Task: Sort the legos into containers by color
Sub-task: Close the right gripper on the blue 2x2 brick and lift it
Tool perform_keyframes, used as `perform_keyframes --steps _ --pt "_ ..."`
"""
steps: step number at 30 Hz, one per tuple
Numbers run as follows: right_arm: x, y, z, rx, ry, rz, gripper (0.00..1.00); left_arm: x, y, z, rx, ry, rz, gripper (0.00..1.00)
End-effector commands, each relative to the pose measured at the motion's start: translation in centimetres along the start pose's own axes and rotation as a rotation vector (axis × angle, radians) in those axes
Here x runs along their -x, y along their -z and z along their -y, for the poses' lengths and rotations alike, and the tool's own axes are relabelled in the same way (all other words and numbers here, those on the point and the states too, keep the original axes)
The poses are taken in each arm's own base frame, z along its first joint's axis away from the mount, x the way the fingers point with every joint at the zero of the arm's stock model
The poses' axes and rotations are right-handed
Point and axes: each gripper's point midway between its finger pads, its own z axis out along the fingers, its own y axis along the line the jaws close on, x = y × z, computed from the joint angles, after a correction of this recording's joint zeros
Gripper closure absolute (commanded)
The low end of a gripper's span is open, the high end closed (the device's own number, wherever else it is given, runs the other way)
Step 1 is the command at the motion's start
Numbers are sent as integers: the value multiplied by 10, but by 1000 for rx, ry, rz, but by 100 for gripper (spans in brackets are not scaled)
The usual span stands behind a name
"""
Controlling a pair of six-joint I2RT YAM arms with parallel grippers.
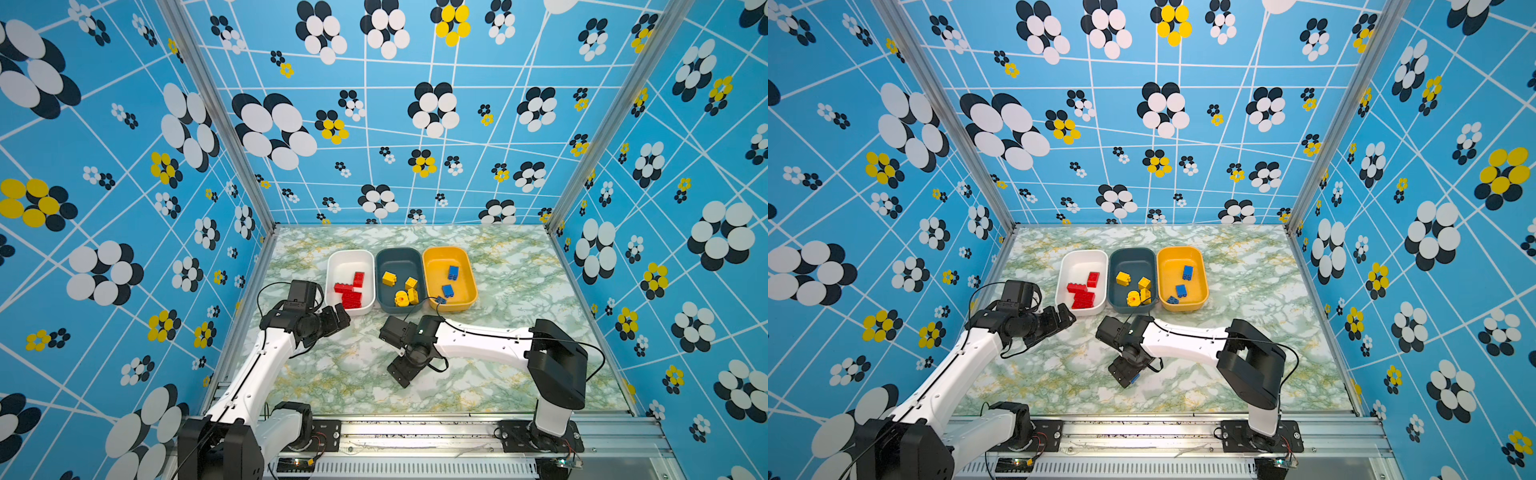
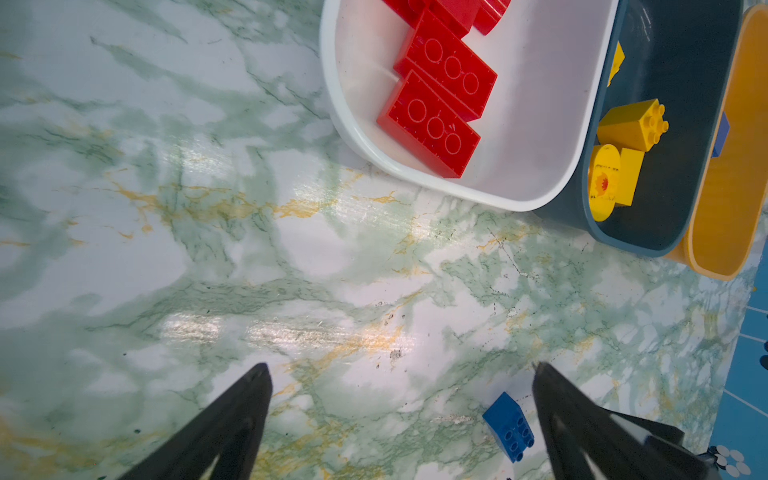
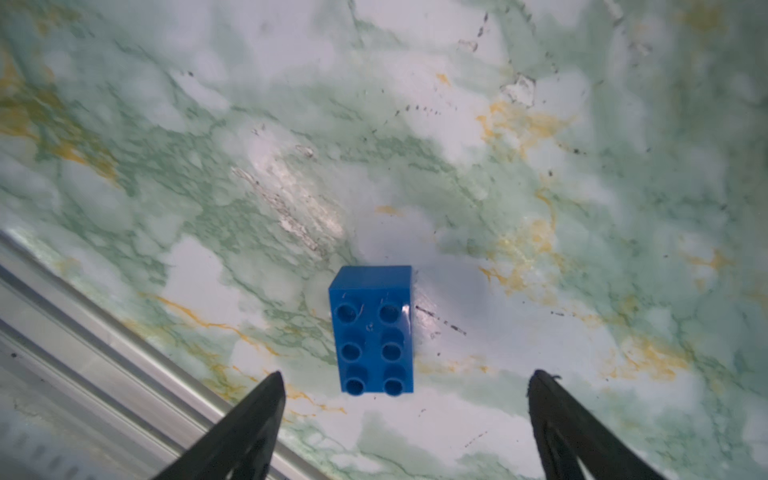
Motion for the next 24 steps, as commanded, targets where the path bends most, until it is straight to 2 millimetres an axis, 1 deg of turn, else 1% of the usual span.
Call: perform_keyframes --steps 1,5,14,16,21,24 --pt "-1 -5 -2 -13 30 -28 8 -1 1 1 -28 -12 4 1" --pt "-3 -11 -1 -24 38 -48 9 -3 1 1 -33 -15 4 1" --pt "-6 -21 -2 -22 68 -84 18 -6 3 -1 -35 1 15 1" --pt "-6 -23 -3 -20 78 -88 22 -6 4 -2 -33 2 20 1" --pt "-8 -25 -2 -27 82 -99 38 -6 6 -1 -40 6 26 1" --pt "-12 -28 -2 -29 81 -112 44 -9 6 -1 -47 3 20 1"
